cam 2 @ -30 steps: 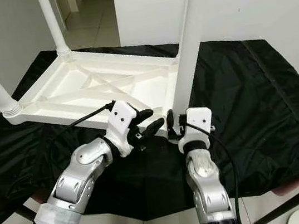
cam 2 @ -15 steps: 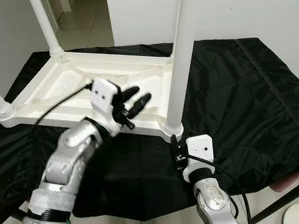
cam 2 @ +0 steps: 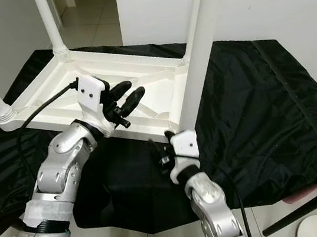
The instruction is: Building children table
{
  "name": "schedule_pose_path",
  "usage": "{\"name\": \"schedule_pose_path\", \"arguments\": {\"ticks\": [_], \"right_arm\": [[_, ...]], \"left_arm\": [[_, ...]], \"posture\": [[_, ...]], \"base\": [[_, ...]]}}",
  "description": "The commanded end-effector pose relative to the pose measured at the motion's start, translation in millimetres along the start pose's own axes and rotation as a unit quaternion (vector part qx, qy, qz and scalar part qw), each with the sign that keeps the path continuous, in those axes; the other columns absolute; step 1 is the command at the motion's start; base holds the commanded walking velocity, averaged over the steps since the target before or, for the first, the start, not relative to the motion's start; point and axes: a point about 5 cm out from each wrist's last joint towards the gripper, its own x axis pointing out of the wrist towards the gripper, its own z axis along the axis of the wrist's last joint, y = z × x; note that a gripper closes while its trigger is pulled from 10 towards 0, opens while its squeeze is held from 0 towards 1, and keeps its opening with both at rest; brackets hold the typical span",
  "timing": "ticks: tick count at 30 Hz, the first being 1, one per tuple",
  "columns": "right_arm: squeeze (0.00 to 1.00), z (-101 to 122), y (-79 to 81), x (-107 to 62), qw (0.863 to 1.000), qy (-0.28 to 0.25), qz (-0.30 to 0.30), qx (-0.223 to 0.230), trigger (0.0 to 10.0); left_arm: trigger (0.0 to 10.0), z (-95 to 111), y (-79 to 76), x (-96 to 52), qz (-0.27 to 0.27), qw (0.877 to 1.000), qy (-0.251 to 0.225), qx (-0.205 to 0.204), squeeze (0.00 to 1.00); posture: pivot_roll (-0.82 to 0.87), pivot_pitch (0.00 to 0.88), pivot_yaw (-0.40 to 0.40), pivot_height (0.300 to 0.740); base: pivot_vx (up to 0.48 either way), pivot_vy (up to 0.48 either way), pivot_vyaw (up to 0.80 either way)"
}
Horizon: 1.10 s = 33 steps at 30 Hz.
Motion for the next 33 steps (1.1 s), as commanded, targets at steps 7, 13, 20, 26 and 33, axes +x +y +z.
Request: {"name": "schedule_pose_path", "arguments": {"ticks": [7,13,20,26,33], "right_arm": [[0.0,0,-8.7,6.6,1.0,-0.003,-0.018,0.017,10.0],[0.0,2,-26.5,8.7,0.996,-0.015,-0.082,0.024,10.0],[0.0,7,-71.8,2.9,0.985,-0.026,-0.171,0.007,10.0],[0.0,8,-96.5,-5.4,0.977,-0.026,-0.211,-0.006,10.0],[0.0,18,-148.9,-28.0,0.955,-0.028,-0.292,-0.049,10.0]], "left_arm": [[10.0,0,11.0,-3.1,0.095,0.995,0.002,0.006,0.0],[10.0,-2,12.8,-4.9,0.098,0.995,0.006,0.011,0.0],[10.0,-9,10.4,-7.6,0.08,0.996,0.024,0.025,0.0],[10.0,-11,9.1,-7.6,0.073,0.997,0.029,0.025,0.0],[10.0,-19,0.9,-6.1,0.055,0.997,0.041,0.025,0.0]], "posture": [[0.04,0.045,-0.044,0.74],[0.03,0.047,-0.034,0.74],[0.02,0.055,-0.009,0.74],[0.02,0.06,0.0,0.74],[0.01,0.065,0.015,0.74]], "base": [[0.0,0.0,0.0],[0.0,0.0,0.0],[0.0,0.0,0.0],[0.0,0.0,0.0],[0.0,0.0,0.0]]}}
